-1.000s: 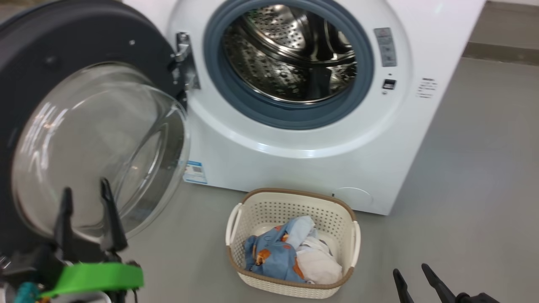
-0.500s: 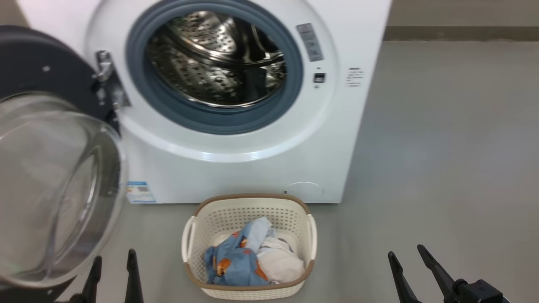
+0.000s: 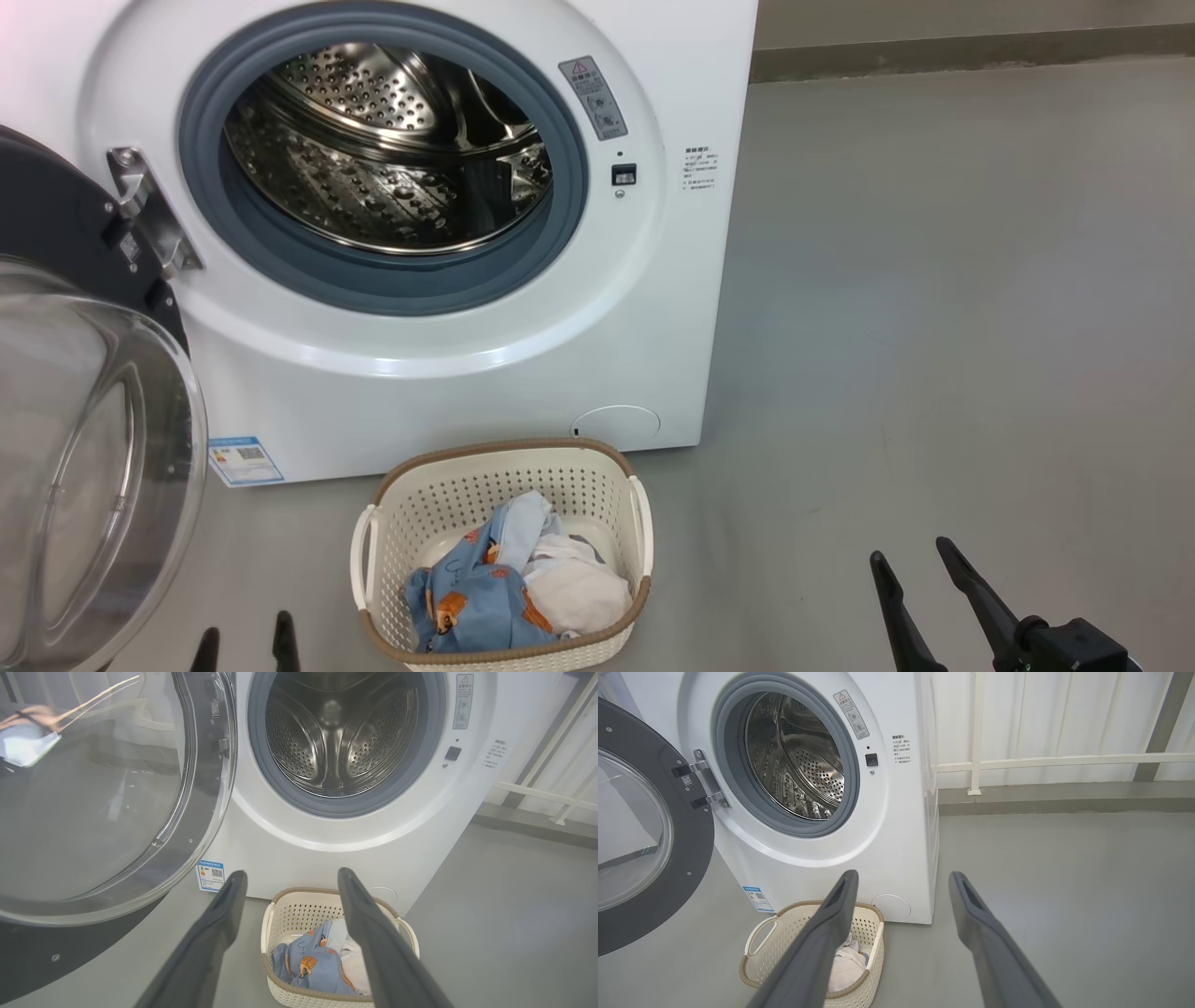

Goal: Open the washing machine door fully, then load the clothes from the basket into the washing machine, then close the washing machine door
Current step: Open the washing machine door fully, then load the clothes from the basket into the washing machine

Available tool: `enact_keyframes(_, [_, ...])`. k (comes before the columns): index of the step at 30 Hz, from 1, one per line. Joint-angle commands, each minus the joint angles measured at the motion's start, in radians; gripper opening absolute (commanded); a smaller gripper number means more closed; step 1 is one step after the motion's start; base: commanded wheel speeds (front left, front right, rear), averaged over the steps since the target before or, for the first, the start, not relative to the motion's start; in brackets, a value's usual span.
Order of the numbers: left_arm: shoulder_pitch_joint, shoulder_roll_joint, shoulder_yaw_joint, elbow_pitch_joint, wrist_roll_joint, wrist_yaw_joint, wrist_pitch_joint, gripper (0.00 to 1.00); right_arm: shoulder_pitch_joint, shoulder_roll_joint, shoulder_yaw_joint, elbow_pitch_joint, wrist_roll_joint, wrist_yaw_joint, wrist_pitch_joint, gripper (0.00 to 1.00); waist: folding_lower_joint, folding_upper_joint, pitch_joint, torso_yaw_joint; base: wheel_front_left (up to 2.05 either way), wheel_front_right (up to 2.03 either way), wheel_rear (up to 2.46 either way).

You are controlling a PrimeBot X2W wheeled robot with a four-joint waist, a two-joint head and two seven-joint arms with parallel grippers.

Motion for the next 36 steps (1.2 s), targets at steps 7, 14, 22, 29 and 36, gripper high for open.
enact_keyframes(7, [-0.023, 0.004, 0.058, -0.010, 0.007, 0.017, -0.009, 1.00, -0.011, -0.011, 0.017, -0.026, -0.022, 0.006, -0.012, 1.00, 0.0000, 0.0000, -0.004, -0.001, 0.00, 0.00, 0.00])
enact_keyframes(14, [-0.014, 0.004, 0.066, -0.003, 0.009, 0.013, -0.009, 1.00, -0.002, -0.011, 0.010, -0.026, -0.025, 0.006, -0.012, 1.00, 0.0000, 0.0000, -0.007, 0.006, 0.00, 0.00, 0.00])
enact_keyframes(22, [-0.002, 0.003, 0.063, 0.010, 0.002, 0.010, -0.009, 1.00, 0.001, -0.010, -0.015, -0.025, -0.041, 0.006, -0.012, 1.00, 0.0000, 0.0000, -0.011, 0.008, 0.00, 0.00, 0.00])
enact_keyframes(29, [0.003, 0.003, 0.049, 0.008, 0.000, 0.010, -0.009, 1.00, 0.005, -0.010, -0.031, -0.014, -0.048, 0.006, -0.012, 1.00, 0.0000, 0.0000, -0.013, 0.016, 0.00, 0.00, 0.00])
enact_keyframes(36, [0.004, 0.003, 0.048, 0.001, 0.009, 0.009, -0.009, 1.00, 0.004, -0.004, -0.031, -0.006, -0.050, 0.006, -0.012, 1.00, 0.0000, 0.0000, -0.009, 0.020, 0.00, 0.00, 0.00])
